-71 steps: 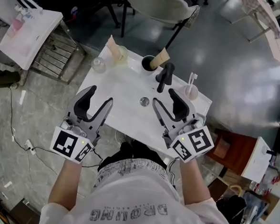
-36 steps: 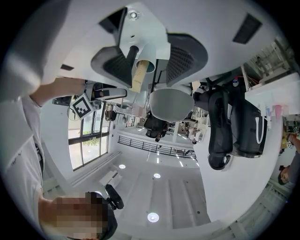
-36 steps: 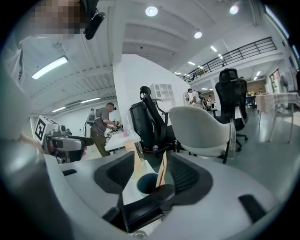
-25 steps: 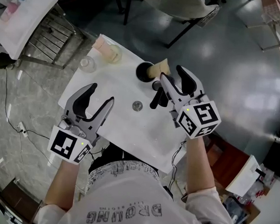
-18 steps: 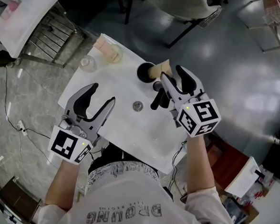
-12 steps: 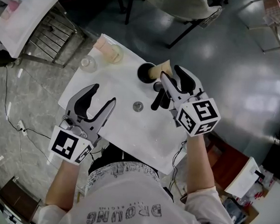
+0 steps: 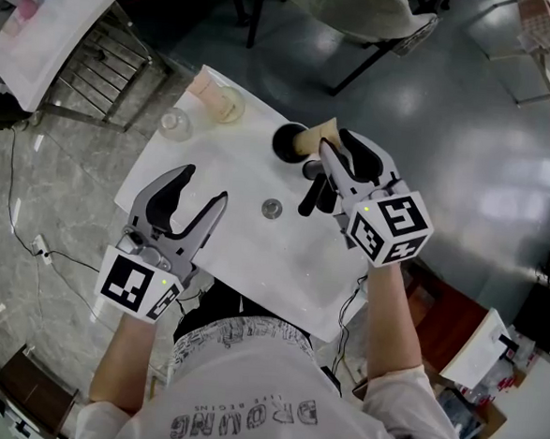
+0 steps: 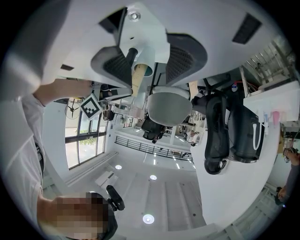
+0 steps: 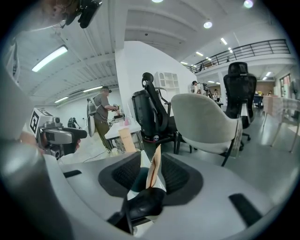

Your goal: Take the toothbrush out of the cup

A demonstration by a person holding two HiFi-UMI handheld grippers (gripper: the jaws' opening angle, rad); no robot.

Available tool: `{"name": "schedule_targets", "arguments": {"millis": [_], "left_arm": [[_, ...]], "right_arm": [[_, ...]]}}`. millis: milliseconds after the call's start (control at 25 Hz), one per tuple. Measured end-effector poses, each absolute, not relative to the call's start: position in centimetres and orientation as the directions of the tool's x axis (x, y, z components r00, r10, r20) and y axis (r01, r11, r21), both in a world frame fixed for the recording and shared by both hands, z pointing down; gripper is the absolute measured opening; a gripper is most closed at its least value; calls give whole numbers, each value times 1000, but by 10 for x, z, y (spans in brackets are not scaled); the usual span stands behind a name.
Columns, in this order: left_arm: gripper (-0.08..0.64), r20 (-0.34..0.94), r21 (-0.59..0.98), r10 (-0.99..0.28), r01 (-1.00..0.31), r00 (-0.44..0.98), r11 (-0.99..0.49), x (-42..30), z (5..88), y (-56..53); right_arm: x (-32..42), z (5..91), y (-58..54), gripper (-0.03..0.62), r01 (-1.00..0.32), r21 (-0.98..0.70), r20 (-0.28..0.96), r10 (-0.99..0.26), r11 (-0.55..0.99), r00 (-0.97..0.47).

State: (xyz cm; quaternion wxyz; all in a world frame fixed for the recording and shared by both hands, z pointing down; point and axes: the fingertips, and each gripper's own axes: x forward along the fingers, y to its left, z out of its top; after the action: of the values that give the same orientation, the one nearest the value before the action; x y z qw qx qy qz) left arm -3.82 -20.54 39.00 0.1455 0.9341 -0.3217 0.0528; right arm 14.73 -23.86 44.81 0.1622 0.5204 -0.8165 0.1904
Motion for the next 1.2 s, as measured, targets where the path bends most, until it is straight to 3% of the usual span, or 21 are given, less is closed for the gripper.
{"name": "schedule_targets", "arguments": {"millis": [1200], "left_arm": [[242, 186, 243, -587, -616, 788, -750, -41, 390, -204]], "right_arm": [[150, 451, -240, 43, -919, -113, 482, -789, 377, -382]]}}
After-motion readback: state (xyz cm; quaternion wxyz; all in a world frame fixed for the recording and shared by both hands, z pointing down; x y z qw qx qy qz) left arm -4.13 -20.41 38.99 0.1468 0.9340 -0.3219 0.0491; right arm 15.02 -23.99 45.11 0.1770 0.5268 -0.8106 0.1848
